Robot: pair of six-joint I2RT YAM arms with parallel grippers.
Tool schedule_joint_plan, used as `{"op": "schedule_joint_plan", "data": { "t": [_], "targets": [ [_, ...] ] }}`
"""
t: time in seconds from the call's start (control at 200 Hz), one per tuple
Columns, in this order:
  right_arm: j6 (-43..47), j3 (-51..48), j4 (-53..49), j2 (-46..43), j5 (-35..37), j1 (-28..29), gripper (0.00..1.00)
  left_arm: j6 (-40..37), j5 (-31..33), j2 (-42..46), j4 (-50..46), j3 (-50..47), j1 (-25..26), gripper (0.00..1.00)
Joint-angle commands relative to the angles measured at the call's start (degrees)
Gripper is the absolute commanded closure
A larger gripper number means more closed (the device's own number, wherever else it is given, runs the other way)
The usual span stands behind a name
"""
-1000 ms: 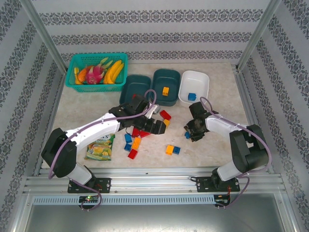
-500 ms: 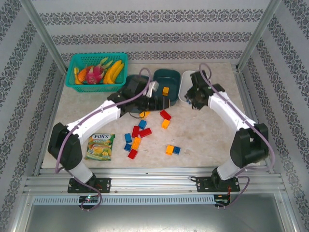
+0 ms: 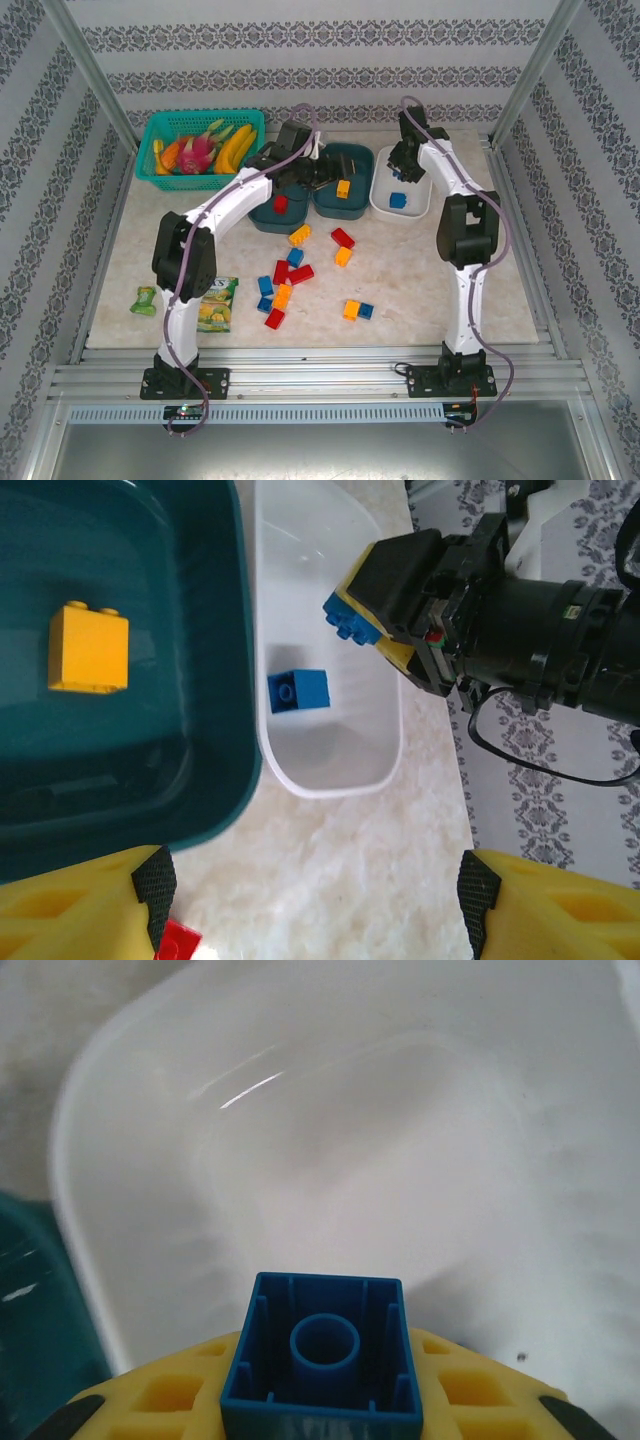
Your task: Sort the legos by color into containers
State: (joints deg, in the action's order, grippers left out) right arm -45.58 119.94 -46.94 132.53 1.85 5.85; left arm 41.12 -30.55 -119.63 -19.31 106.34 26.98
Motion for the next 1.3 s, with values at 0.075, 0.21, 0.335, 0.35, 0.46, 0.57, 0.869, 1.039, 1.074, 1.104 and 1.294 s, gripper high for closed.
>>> {"op": "schedule_joint_plan", "data": {
  "t": [0.075,0.21,0.335,0.35,0.46,0.57,0.869,1.039,1.074,1.104,1.294],
  "targets": [
    [-0.2,4.2,-6.8,5.2,-2.7,-1.6,0.73,0.6,-2.4,-3.0,-1.5,5.9,-0.4,0.23],
    [-0.3,4.5,-7.5,6.7,-3.9,-2.1,0.67,0.9,-2.3,-3.2,-1.5,5.9,-0.4,0.23],
    [0.1,4.8,-7.6,6.5,-3.9,-2.1,0.58,1.1,-2.3,-3.0,-1.6,5.6,-0.3,0.23],
    [0.2,4.8,-7.5,6.4,-4.0,-2.1,0.56,1.0,-2.2,-2.9,-1.7,5.6,-0.3,0.23],
    [0.5,5.6,-7.8,5.4,-4.1,-2.1,0.48,0.9,-2.3,-2.5,-2.1,5.6,-0.3,0.23],
    [0.3,6.2,-7.4,3.0,-4.0,-2.1,0.43,0.2,-2.1,-1.7,-2.8,5.2,-0.3,0.23],
    [2.1,2.8,-5.7,-10.4,-2.3,-0.1,0.44,-2.4,-0.9,3.6,-5.3,1.3,0.5,0.24],
    [3.5,-6.4,-4.4,-22.3,-1.8,2.9,0.44,-3.6,0.3,7.6,-6.4,-3.1,1.9,0.24],
    [3.6,-8.5,-4.3,-24.9,-1.7,3.4,0.44,-3.7,0.5,8.7,-6.6,-4.2,2.3,0.24],
    [3.7,-10.8,-4.0,-27.3,-1.8,4.0,0.44,-3.8,0.7,9.5,-6.7,-5.1,2.6,0.24],
    [4.6,-24.3,-3.5,-41.7,-2.9,7.6,0.42,-4.7,3.2,14.4,-8.0,-11.4,5.0,0.25]
  ]
}}
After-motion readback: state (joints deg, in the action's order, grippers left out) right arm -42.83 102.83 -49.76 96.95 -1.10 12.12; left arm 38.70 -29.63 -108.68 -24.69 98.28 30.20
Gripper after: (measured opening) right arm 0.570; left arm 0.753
